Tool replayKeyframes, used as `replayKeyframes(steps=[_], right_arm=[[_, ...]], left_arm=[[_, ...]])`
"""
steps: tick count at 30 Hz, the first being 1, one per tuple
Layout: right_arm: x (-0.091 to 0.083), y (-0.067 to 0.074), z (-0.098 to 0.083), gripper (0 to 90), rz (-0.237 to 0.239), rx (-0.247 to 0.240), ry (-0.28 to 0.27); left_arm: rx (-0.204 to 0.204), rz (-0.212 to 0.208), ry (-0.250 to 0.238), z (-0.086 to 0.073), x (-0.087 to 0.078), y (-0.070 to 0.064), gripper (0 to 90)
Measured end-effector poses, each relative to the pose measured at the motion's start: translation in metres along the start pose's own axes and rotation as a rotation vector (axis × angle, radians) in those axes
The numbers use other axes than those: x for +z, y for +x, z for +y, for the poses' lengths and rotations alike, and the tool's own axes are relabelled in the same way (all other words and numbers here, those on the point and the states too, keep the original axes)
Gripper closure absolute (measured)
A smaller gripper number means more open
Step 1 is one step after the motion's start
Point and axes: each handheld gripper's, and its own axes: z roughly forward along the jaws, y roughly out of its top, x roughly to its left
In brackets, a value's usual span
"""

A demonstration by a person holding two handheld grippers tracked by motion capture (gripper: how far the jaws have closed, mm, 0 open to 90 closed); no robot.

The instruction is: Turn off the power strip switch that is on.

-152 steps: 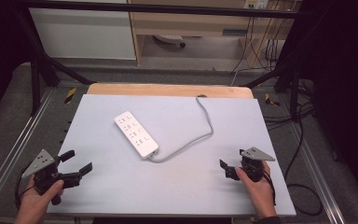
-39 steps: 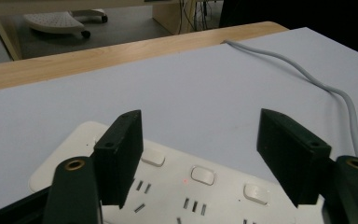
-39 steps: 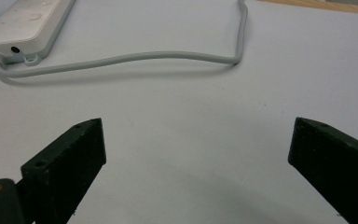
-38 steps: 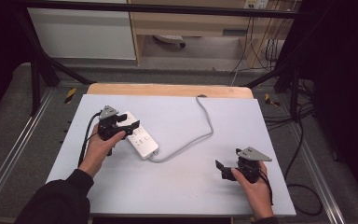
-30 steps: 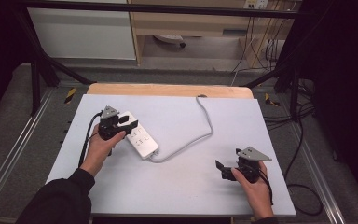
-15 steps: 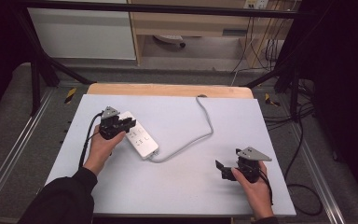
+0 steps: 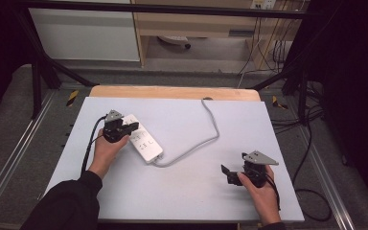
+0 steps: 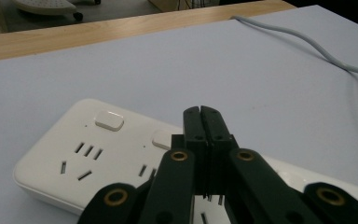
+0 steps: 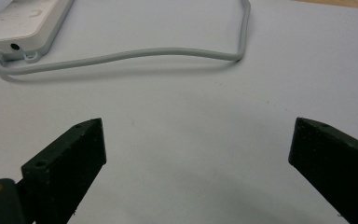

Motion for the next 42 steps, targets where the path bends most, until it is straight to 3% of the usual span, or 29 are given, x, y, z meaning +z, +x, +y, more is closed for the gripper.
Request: replayKeyframes(steps=[14, 42], right_arm=[[0.0, 0.0, 0.0, 4.4, 0.004, 0.002, 0.002], [0.0, 0.0, 0.0, 4.3, 0.007, -0.002, 0.011]], left_arm=[[0.005, -0.044, 0.045, -0.006, 0.012, -0.007, 90.0], [0.023, -0.057, 0.061, -0.008, 0.016, -0.012, 90.0]])
